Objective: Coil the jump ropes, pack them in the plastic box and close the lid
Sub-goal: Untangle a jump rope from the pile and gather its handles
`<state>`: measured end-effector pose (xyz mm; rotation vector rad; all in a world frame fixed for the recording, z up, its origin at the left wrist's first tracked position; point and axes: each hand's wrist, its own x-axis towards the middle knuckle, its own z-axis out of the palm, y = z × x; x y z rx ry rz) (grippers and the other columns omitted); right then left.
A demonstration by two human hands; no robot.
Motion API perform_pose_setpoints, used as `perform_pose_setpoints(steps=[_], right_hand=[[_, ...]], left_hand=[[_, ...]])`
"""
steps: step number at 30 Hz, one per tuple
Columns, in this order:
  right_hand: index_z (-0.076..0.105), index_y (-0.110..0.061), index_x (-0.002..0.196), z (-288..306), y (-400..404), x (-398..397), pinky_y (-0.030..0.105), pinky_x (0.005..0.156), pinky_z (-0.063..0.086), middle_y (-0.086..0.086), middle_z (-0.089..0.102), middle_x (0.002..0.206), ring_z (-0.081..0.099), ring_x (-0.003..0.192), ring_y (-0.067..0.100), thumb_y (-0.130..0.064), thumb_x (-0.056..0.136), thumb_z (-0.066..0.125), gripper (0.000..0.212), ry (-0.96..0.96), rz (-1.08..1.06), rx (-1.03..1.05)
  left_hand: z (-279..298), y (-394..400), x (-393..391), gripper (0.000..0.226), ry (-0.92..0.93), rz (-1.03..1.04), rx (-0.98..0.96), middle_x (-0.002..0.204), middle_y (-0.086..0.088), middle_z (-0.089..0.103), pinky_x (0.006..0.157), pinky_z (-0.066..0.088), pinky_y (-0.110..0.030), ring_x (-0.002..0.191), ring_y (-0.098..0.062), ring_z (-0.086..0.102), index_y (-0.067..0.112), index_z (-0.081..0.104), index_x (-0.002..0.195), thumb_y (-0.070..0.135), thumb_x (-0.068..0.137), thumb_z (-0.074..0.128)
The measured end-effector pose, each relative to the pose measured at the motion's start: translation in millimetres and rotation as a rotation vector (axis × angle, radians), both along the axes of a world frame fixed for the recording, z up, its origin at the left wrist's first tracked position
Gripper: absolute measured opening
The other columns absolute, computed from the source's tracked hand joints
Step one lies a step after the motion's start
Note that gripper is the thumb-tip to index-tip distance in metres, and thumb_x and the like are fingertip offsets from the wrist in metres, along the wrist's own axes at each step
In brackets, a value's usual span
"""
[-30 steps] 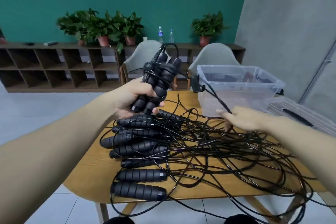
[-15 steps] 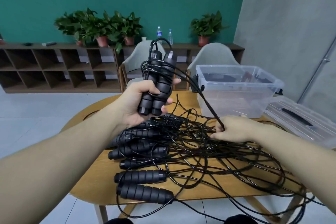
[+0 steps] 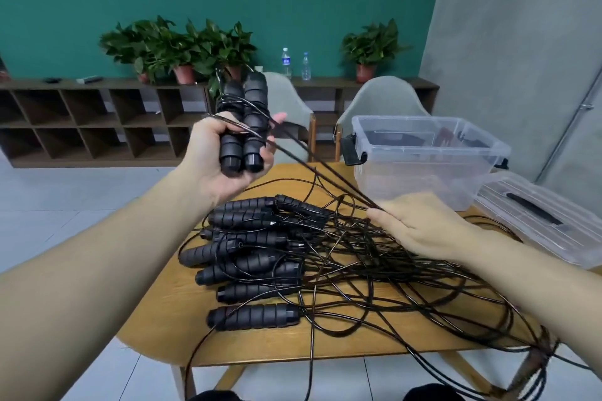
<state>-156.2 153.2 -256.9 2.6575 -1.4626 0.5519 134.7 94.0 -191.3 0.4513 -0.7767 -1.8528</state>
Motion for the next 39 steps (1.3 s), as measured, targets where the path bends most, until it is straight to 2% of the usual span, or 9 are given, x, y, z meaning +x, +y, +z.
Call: perform_pose_setpoints(steps=[6, 10, 13, 15, 19, 24, 28, 34, 39], right_hand=[[0.051, -0.037, 0.084, 10, -10, -3, 0.017, 0.077, 0.038, -0.018, 0.058, 0.084, 0.056, 0.082, -0.006, -0.058, 0.096, 0.02, 0.04, -0.144, -0.187, 0.414], [0.046, -0.026, 0.075, 19, -27, -5, 0.026, 0.078, 0.043, 0.0, 0.058, 0.063, 0.057, 0.053, -0.008, -0.06, 0.098, 0.019, 0.049, -0.121, -0.228, 0.463], [0.047, -0.014, 0.071, 32, -39, -10, 0.027, 0.071, 0.042, 0.006, 0.057, 0.053, 0.067, 0.056, 0.006, -0.065, 0.097, 0.022, 0.062, -0.111, -0.224, 0.515], [0.049, -0.014, 0.072, 39, -41, -12, 0.027, 0.08, 0.042, 0.006, 0.06, 0.054, 0.071, 0.062, 0.012, -0.057, 0.102, 0.029, 0.057, -0.149, -0.221, 0.56], [0.054, -0.014, 0.07, 52, -39, -6, 0.031, 0.098, 0.04, 0.002, 0.058, 0.05, 0.07, 0.071, 0.02, -0.046, 0.1, 0.05, 0.045, -0.29, -0.21, 0.556], [0.058, -0.012, 0.059, 66, -27, 16, 0.033, 0.076, 0.05, -0.003, 0.052, 0.043, 0.068, 0.086, 0.04, -0.035, 0.089, 0.07, 0.04, -0.453, -0.155, 0.466], [0.057, -0.027, 0.052, 79, -15, 24, 0.036, 0.064, 0.048, -0.01, 0.046, 0.049, 0.049, 0.05, 0.016, -0.038, 0.091, 0.067, 0.042, -0.53, -0.031, 0.465], [0.06, -0.018, 0.081, 73, 0, 37, 0.029, 0.049, 0.025, -0.003, 0.036, 0.052, 0.026, 0.051, 0.016, -0.037, 0.106, 0.038, 0.038, -0.561, 0.081, 0.584], [0.059, -0.023, 0.083, 56, 4, 55, 0.016, 0.048, 0.034, -0.008, 0.044, 0.052, 0.037, 0.048, 0.008, -0.043, 0.104, 0.039, 0.035, -0.386, 0.067, 0.511]], left_hand=[[-12, 4, 5, 0.06, -0.043, -0.262, -0.208, 0.149, -0.005, 0.052, 0.05, 0.047, -0.022, 0.064, -0.018, 0.058, 0.008, 0.067, 0.127, 0.014, 0.071, 0.046], [-14, 4, 7, 0.062, -0.302, -0.683, -0.304, 0.12, -0.029, 0.052, 0.055, 0.054, -0.031, 0.068, -0.035, 0.067, -0.001, 0.062, 0.12, 0.01, 0.06, 0.072], [-5, 15, -1, 0.029, -0.714, -0.895, -0.41, 0.086, -0.024, 0.072, 0.06, 0.057, -0.032, 0.066, -0.031, 0.07, 0.003, 0.075, 0.092, 0.001, 0.064, 0.064], [-3, 22, -7, 0.027, -1.087, -0.821, -0.556, 0.093, -0.019, 0.072, 0.063, 0.059, -0.041, 0.069, -0.032, 0.07, 0.016, 0.077, 0.082, 0.003, 0.062, 0.065], [-5, 35, -17, 0.032, -1.758, -0.71, -0.723, 0.132, -0.002, 0.049, 0.062, 0.06, -0.036, 0.089, -0.032, 0.07, 0.03, 0.068, 0.098, 0.016, 0.069, 0.069], [-20, 34, -30, 0.041, -2.303, -0.565, -0.808, 0.091, -0.005, 0.075, 0.065, 0.059, -0.034, 0.082, -0.025, 0.072, 0.023, 0.063, 0.112, 0.023, 0.072, 0.053], [-19, 18, -24, 0.029, -2.25, -0.215, -0.825, 0.091, -0.006, 0.069, 0.071, 0.057, -0.035, 0.085, -0.027, 0.066, 0.017, 0.061, 0.107, 0.025, 0.079, 0.057], [-28, -10, -10, 0.049, -1.966, 0.258, -0.557, 0.096, -0.008, 0.062, 0.072, 0.054, -0.037, 0.084, -0.027, 0.062, 0.014, 0.043, 0.127, 0.029, 0.084, 0.059], [-23, -14, -21, 0.047, -1.545, 0.34, -0.376, 0.093, -0.01, 0.065, 0.051, 0.046, -0.028, 0.063, -0.023, 0.062, 0.017, 0.036, 0.126, 0.023, 0.087, 0.062]])
